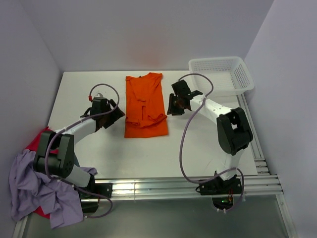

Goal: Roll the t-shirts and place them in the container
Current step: Roll the tshirt

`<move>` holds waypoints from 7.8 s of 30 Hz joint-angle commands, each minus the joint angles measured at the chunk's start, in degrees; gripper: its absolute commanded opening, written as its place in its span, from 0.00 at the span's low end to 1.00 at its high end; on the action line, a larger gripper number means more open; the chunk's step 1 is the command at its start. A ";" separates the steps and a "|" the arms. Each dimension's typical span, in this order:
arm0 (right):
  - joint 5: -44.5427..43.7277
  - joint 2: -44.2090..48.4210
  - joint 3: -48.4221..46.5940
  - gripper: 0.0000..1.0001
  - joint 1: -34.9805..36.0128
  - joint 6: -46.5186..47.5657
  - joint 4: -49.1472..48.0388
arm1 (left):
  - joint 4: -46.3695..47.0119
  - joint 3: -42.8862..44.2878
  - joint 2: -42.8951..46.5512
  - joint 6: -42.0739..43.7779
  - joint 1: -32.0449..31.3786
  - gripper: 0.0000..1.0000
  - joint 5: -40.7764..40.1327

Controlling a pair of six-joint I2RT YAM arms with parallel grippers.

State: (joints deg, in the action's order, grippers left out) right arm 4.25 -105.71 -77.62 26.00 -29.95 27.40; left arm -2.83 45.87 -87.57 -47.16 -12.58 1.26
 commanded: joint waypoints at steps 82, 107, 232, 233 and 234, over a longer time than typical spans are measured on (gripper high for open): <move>-16.47 13.43 46.60 0.15 17.24 -5.11 -55.35 | 36.67 -36.20 13.74 -4.44 -18.62 0.59 -15.23; -16.64 20.90 34.85 0.00 16.81 -3.72 -30.68 | 7.33 -15.65 17.87 0.66 -19.06 0.00 -13.21; 3.92 10.80 2.93 0.00 1.34 4.64 -6.48 | -10.27 15.48 1.71 6.73 -3.59 0.00 3.67; 3.92 9.57 2.31 0.00 1.16 4.56 -6.39 | -9.92 16.00 0.74 6.64 -3.25 0.00 3.58; 4.01 8.86 1.78 0.00 0.81 4.47 -6.48 | -9.57 16.36 -0.92 6.55 -3.07 0.00 3.66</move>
State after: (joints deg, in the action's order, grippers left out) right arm 8.29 -95.20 -72.14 27.88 -25.87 20.82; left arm -15.33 59.20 -85.84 -41.32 -16.49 4.75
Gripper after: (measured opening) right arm 0.022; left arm 0.023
